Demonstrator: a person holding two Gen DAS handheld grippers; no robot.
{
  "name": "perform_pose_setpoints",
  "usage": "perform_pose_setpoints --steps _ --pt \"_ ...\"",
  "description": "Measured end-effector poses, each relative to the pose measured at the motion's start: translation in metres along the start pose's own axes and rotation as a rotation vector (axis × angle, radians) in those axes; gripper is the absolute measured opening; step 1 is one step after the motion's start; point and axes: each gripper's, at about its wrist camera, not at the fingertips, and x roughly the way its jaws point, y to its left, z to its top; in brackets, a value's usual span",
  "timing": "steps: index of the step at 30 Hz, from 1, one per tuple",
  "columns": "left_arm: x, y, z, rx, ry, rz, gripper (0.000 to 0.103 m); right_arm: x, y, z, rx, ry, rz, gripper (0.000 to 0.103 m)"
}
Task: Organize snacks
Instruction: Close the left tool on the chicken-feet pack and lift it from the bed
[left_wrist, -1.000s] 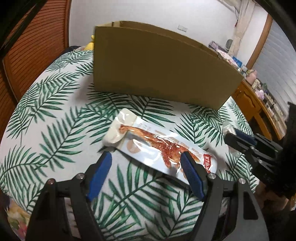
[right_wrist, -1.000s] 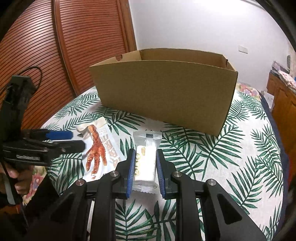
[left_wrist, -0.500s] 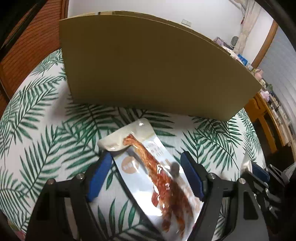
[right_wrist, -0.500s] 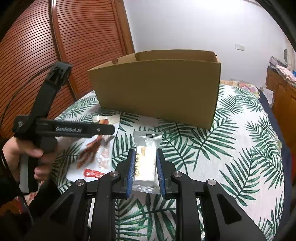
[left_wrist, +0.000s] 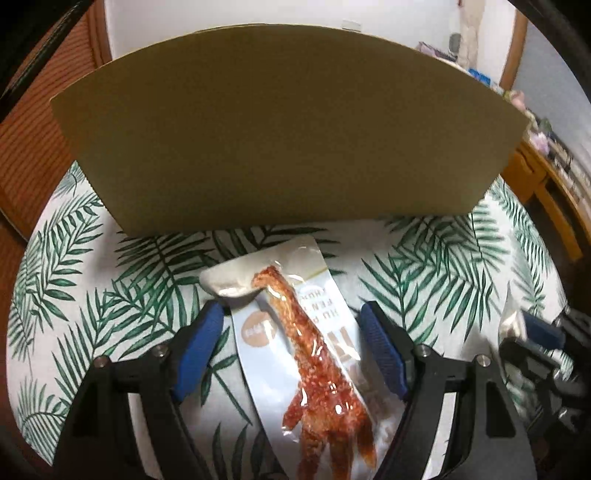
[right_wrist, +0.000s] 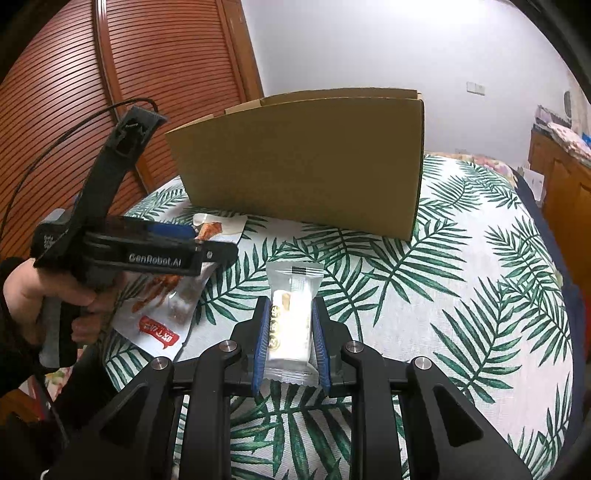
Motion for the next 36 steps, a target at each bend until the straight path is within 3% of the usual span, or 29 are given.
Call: perform_pose_setpoints --steps 7,12,14,17,30,33,34,36 --pt "-0.001 -0.012 -0.006 0.021 0.015 0.023 0.082 0.002 0.000 -0.006 -0.008 0.008 -0.008 0.020" --pt "-0.004 -0.011 -0.009 0.056 0.045 -0.006 0.083 0.005 -0.003 -0.010 -0.012 0.018 -0.022 0.021" --pt "-0.007 -0.010 -0.011 0.061 0.032 -0.014 0.071 0.006 -0.003 -0.011 -0.012 0.019 -0.022 0.020" --pt "-0.011 -0.011 -0.013 0.069 0.025 -0.020 0.063 0.006 -0.004 -0.011 -0.010 0.020 -0.022 0.020" --pt "-0.032 0.008 -0.023 0.042 -0.003 -0.059 0.054 0.003 -0.008 -0.016 -0.002 0.016 -0.013 0.020" --pt "-0.038 0.010 -0.024 0.039 -0.022 -0.059 0.043 0.004 -0.008 -0.017 0.000 0.016 -0.010 0.020" --pt "-0.042 0.011 -0.023 0.041 -0.031 -0.059 0.034 0.004 -0.008 -0.017 0.000 0.016 -0.009 0.021" --pt "-0.047 0.011 -0.022 0.047 -0.034 -0.063 0.033 0.004 -0.008 -0.017 0.000 0.016 -0.009 0.021"
